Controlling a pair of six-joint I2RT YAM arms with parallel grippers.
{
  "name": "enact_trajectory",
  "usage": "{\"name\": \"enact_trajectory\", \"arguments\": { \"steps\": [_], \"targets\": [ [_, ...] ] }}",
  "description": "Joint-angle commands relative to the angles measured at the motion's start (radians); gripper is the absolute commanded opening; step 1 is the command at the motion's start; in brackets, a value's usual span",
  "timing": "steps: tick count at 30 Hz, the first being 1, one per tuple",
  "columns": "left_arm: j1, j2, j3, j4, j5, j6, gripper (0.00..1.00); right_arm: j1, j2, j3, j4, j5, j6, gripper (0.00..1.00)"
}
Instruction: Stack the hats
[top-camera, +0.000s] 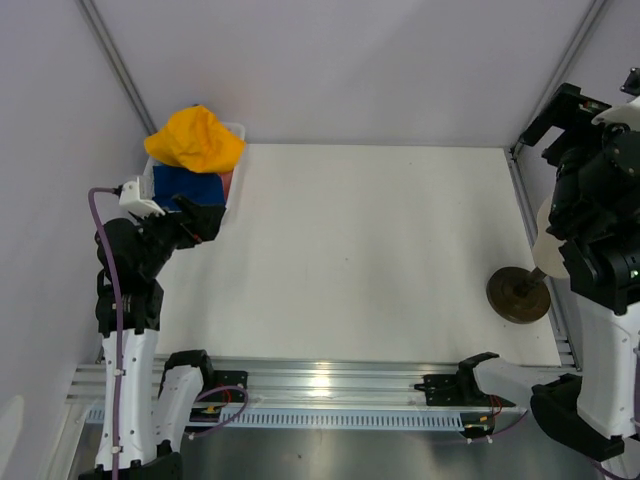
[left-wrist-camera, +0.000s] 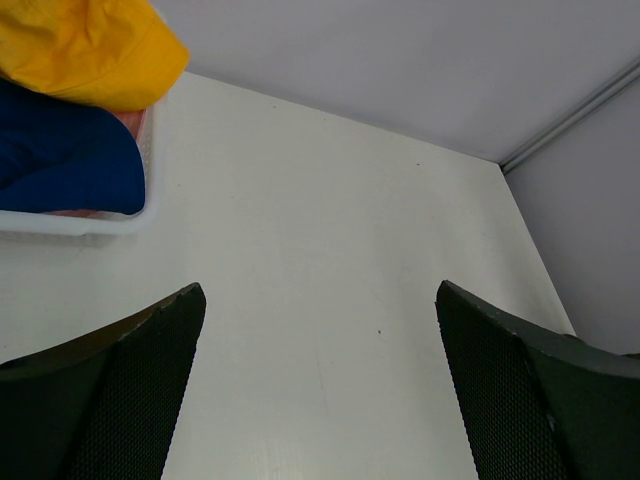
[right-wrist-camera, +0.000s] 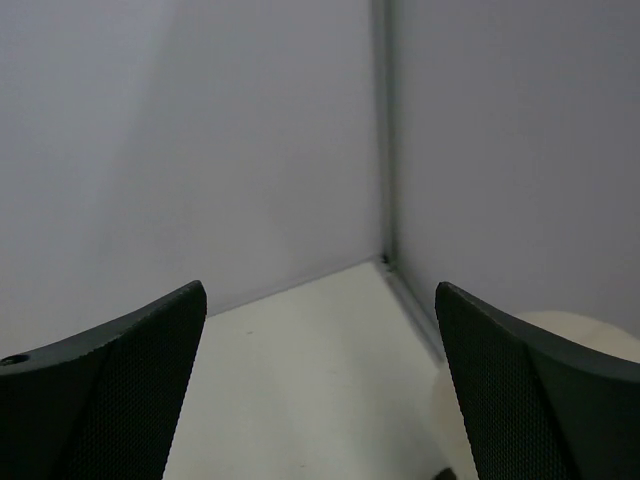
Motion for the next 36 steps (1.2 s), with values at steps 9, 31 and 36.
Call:
{"name": "enact_trajectory", "arguments": {
  "steps": [9, 31, 36],
  "targets": [
    [0.014, 0.007, 0.015, 0.021, 0.041, 0.032, 0.99, -0.470, 0.074, 0.025, -0.131, 0.112, 0.031, 0.99],
    [0.014, 0.056, 0.024, 0.027, 0.137, 0.035, 1.00, -0.974, -0.016, -0.305, -0.088, -0.348, 0.300, 0.99],
    [0.017, 0.061, 0.027, 0.022, 0.146, 0.035, 1.00, -0.980, -0.067, -0.399, -0.058, -0.514, 0.338, 0.99]
  ]
}}
